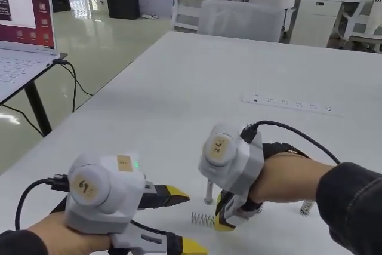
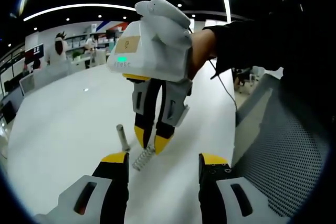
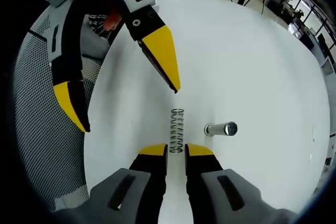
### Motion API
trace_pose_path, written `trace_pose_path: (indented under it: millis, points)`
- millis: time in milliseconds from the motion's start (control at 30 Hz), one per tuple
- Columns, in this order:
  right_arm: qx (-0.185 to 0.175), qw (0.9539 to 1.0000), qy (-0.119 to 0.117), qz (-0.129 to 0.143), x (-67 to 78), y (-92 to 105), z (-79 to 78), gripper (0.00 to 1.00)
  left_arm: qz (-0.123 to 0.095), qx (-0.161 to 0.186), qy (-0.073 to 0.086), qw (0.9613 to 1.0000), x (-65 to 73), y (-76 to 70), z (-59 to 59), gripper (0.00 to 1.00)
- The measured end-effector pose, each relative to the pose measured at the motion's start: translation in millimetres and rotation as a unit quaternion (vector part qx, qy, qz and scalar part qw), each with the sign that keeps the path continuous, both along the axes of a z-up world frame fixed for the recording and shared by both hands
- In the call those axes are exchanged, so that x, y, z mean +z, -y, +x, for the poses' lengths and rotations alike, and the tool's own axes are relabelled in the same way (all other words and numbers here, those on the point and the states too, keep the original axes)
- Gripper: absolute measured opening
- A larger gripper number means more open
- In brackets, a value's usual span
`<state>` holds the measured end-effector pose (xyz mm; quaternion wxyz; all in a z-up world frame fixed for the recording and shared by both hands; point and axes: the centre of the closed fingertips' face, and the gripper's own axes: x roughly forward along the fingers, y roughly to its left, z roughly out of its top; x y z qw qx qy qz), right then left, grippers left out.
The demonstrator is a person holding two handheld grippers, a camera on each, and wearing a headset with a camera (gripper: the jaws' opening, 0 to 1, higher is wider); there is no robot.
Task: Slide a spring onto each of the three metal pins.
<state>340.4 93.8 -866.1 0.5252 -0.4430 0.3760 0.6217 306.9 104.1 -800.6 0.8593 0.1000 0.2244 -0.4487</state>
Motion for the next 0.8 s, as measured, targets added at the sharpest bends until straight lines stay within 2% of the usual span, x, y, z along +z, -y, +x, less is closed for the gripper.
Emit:
trace_pose_path:
  millis: [200, 300, 500, 800]
  points:
    - [0.004, 1.0000, 0.006, -0.002, -2.7, 0.3, 0.7, 0.08, 0.001, 0.000, -0.001, 1.0000, -0.2, 0.0, 0.2, 0.47]
    - [0.001, 1.0000, 0.001, -0.003, -1.7, 1.2, -0.2, 0.08, 0.002, 0.000, 0.000, 1.0000, -0.1, 0.2, 0.2, 0.47]
    - [-0.002, 1.0000, -0.003, 0.001, 8.4, 3.7, -2.2, 0.08, 0.003, 0.000, 0.000, 1.0000, 0.3, -0.1, 0.4, 0.47]
    - [0.003, 1.0000, -0.006, 0.001, 31.7, 11.9, -8.0, 0.08, 0.005, -0.005, 0.003, 1.0000, 2.1, 0.3, 0.9, 0.45]
